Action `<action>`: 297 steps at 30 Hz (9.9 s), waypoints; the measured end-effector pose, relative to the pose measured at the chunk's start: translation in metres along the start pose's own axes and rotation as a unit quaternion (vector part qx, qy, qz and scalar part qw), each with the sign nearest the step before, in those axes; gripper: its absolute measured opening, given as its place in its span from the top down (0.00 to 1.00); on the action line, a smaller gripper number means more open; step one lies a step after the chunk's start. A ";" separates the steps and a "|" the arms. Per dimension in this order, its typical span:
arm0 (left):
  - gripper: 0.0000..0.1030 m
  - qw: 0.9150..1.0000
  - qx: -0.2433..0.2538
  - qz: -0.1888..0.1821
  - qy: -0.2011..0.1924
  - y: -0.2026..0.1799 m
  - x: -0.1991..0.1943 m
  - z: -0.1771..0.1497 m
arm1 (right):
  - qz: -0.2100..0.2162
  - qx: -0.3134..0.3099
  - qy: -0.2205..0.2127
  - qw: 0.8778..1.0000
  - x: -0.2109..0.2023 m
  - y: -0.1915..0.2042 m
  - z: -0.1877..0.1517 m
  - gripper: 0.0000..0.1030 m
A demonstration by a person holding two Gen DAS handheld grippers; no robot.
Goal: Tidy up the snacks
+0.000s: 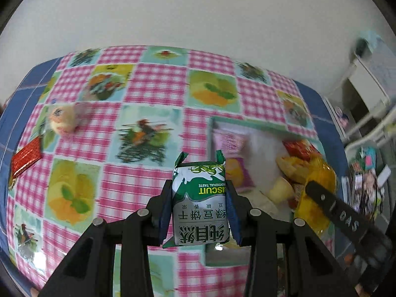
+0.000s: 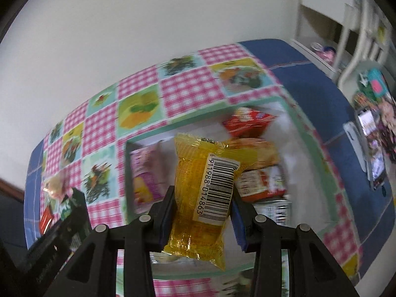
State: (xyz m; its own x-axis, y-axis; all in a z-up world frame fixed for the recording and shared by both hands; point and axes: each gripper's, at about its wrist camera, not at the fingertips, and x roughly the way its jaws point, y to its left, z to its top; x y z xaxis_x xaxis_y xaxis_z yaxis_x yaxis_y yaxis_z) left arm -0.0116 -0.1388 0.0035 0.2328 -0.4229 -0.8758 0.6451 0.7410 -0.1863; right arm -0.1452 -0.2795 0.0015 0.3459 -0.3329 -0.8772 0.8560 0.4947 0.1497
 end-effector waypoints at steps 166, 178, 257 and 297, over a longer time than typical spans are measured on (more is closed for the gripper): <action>0.01 0.978 0.128 0.165 -0.008 0.336 0.042 0.025 | 0.186 -0.153 0.070 0.968 0.117 0.348 -0.048 0.00; 0.01 0.974 0.175 0.146 0.005 0.337 0.057 0.019 | 0.180 -0.171 0.086 0.965 0.152 0.395 -0.049 0.00; 0.57 0.995 -0.088 0.009 -0.052 0.094 -0.035 -0.002 | 0.086 -0.107 0.028 0.990 0.004 0.108 -0.048 0.37; 0.57 0.997 0.008 -0.064 -0.049 -0.029 -0.010 0.005 | 0.025 -0.014 0.002 1.000 0.002 -0.008 0.002 0.37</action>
State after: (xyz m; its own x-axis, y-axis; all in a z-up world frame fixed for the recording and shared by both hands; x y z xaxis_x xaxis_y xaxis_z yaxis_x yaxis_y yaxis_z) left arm -0.0289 -0.1586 0.0200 0.2162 -0.5631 -0.7976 0.6853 0.6694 -0.2868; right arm -0.1505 -0.2861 -0.0007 0.3867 -0.3047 -0.8704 0.8269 0.5325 0.1810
